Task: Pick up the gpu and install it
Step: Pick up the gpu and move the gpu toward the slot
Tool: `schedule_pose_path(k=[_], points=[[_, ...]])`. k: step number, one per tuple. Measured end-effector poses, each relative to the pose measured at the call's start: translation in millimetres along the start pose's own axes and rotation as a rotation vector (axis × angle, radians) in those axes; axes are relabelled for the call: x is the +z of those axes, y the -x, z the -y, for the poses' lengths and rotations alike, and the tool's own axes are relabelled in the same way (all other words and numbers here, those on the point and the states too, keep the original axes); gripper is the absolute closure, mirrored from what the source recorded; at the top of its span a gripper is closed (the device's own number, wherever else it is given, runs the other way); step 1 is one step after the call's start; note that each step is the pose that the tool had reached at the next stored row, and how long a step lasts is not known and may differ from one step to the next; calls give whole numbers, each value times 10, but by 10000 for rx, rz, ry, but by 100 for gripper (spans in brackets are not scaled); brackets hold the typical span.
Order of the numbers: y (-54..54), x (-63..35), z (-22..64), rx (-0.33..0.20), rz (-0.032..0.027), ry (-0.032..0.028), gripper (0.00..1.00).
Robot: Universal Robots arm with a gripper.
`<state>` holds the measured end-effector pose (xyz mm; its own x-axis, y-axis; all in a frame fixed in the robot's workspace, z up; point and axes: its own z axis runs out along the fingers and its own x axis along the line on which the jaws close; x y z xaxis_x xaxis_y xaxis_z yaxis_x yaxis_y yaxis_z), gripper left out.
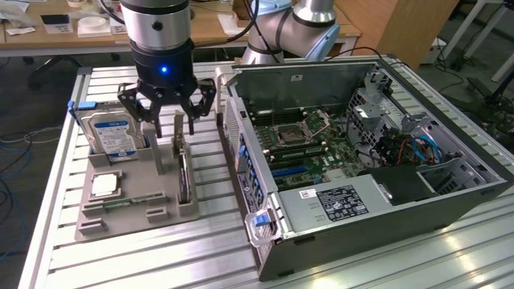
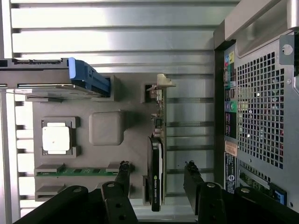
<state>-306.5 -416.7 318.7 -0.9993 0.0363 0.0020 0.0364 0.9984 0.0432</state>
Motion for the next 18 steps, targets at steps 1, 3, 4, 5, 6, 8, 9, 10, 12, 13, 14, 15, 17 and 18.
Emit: schedule_pose_path(k=[1,3,4,5,6,8,9,10,12,13,14,15,17,18], points=[[0,6,0,0,0,0,41],[0,17,1,0,1,0,41],[0,22,1,0,1,0,41],[0,28,2,-1,1,1,41],[0,34,2,-1,0,0,41],[0,45,3,0,0,1,41],[0,51,3,0,1,1,41],[0,56,3,0,1,1,41],[0,68,4,0,1,1,41],[0,74,4,0,2,1,41],[1,80,5,-1,1,1,41],[0,86,5,0,1,1,41],[1,95,6,-1,0,0,41],[1,99,6,0,0,0,41]])
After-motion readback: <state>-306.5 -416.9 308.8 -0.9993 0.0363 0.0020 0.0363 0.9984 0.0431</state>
